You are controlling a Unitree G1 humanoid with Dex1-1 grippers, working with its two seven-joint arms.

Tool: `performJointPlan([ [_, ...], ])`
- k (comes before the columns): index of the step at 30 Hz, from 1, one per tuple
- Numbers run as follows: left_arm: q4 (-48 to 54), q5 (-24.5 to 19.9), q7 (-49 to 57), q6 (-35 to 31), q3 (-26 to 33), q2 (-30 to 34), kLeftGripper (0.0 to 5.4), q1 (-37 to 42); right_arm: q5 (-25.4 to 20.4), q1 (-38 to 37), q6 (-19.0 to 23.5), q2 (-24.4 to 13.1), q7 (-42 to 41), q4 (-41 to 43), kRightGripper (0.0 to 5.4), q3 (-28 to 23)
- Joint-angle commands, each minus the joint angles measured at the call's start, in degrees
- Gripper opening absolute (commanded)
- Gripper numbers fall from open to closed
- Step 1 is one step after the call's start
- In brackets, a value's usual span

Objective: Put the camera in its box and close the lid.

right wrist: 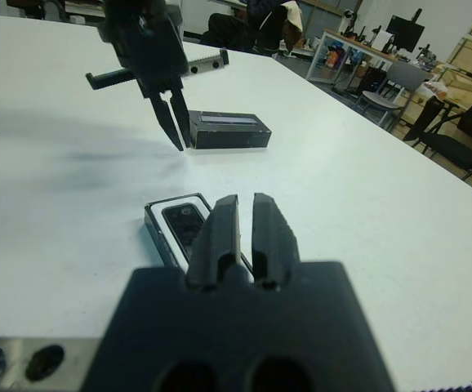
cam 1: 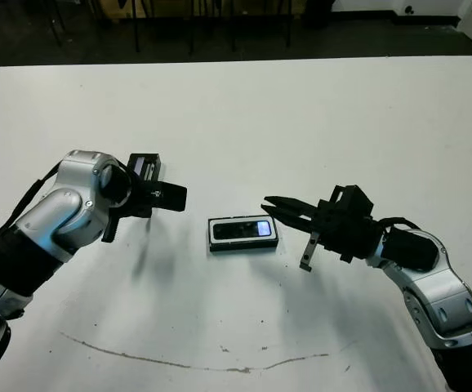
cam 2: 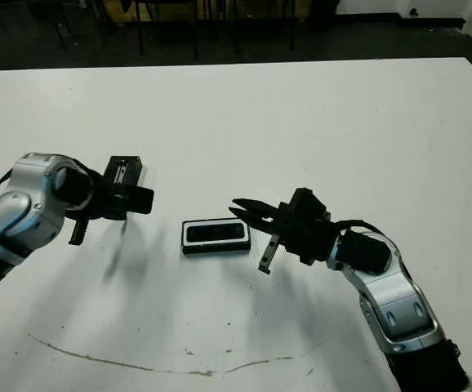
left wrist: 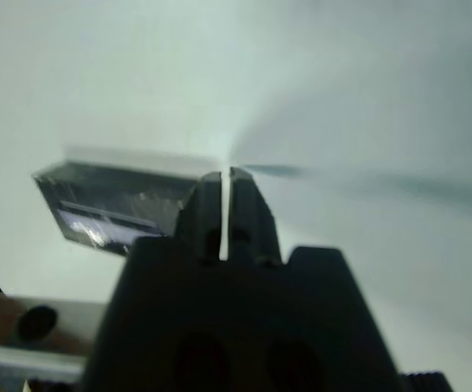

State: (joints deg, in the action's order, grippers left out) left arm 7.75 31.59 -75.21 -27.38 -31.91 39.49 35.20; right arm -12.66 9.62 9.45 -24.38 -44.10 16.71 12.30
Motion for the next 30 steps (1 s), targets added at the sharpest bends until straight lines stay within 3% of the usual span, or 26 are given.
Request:
performJointPlan([
  [1,6.4,-4.0,0.5,-1.6,3.2,-0.6,0.00,-3.1,0.2,-0.4,1.4,-0.5,0.1,0.2,0.02,0.3],
  [4,11.7,-8.8,1.3,-2.8,6.7,-0.9,0.00,-4.8,0.1,-0.2,2.8,-0.7,0.0,0.4,0.02,0.4],
  [8,17.4,-12.2,5.0,-6.7,11.2,-0.8,0.00,-8.1,-0.3,-0.5,0.0,0.7,-0.1,-1.5,0.02,0.2],
  [12,22.9,-15.0,14.6,-6.7,20.0,-2.1,0.00,-16.1,0.1,-0.7,-2.2,1.5,-0.1,-3.4,0.02,0.3],
  [15,25.9,-16.7,28.5,-6.1,29.2,-9.5,0.00,-25.0,-0.2,-0.6,-2.1,2.1,0.2,-4.4,0.02,0.0],
  [18,25.7,-16.3,43.6,-2.9,34.1,-18.5,0.00,-31.4,0.3,-0.3,-1.2,2.0,0.8,-5.1,0.02,0.0],
  [21,25.6,-16.1,53.4,-1.6,35.0,-24.7,0.00,-34.6,-0.1,-0.2,-1.7,2.4,0.5,-6.5,0.02,-0.2],
  [24,25.7,-18.7,59.7,-1.8,35.1,-31.1,0.29,-36.1,0.0,0.2,-1.5,2.6,0.8,-7.5,0.00,-0.3],
  [30,23.6,-21.3,68.5,-6.0,34.7,-39.2,1.35,-34.1,0.7,0.7,-5.9,3.1,0.3,-10.4,0.00,-0.5],
])
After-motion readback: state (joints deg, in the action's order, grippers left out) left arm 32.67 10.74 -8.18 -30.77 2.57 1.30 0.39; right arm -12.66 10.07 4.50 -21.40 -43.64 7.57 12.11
